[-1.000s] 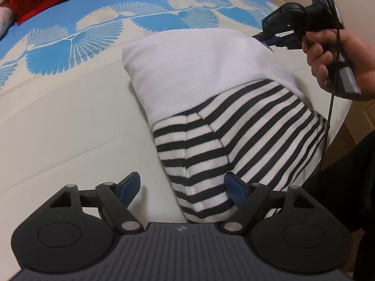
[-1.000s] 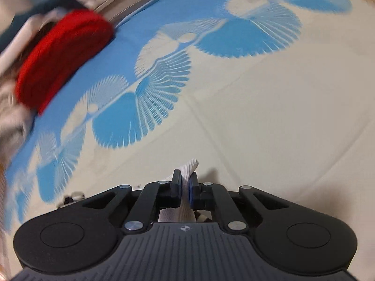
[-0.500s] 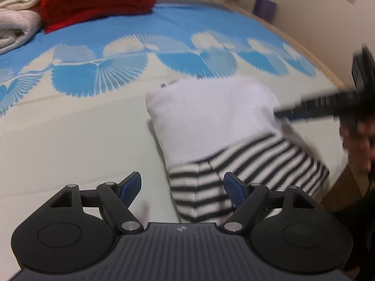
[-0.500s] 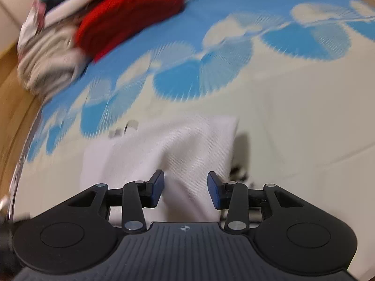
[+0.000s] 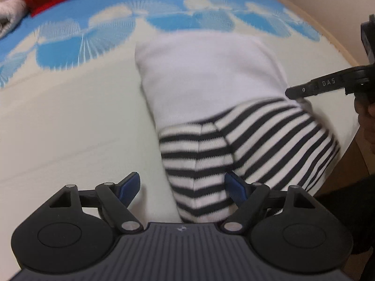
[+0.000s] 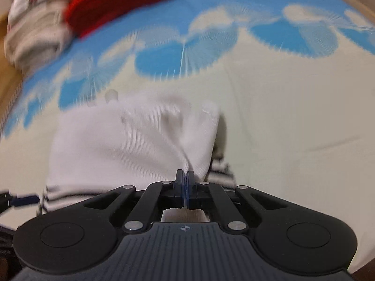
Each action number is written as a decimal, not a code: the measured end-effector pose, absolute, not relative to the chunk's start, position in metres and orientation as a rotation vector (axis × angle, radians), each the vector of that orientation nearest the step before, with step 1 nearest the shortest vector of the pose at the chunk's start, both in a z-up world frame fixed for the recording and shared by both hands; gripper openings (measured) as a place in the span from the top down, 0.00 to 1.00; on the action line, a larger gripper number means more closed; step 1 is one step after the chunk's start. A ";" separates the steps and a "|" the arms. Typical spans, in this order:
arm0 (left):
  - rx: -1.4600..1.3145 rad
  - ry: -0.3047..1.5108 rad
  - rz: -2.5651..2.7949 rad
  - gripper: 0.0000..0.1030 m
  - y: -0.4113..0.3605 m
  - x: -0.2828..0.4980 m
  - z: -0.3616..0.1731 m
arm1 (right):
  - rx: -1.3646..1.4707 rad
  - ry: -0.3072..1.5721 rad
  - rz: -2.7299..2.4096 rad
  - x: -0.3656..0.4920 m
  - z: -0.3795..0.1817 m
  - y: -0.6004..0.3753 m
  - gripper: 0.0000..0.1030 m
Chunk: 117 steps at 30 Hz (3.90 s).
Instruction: Fold small clothes
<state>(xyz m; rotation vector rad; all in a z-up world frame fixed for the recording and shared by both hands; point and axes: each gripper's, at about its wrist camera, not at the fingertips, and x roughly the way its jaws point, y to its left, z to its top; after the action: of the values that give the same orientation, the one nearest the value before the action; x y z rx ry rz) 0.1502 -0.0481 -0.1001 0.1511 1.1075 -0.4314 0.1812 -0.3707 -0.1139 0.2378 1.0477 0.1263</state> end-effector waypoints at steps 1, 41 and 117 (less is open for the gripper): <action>0.135 1.114 -0.436 0.18 -0.046 0.152 -0.098 | 0.201 1.071 0.143 0.182 -0.119 -0.365 1.00; -0.290 0.939 -0.427 0.63 0.048 0.323 -0.014 | 0.519 0.806 0.151 0.266 -0.080 -0.329 0.94; 0.013 0.653 0.048 0.00 0.028 0.014 0.006 | -0.008 0.460 0.083 0.002 -0.004 -0.214 0.16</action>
<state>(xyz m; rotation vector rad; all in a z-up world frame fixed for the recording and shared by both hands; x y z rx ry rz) 0.0140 0.0281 0.0057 0.0131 0.6533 0.0476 0.0021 -0.2144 -0.0040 -0.0082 0.4604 0.0834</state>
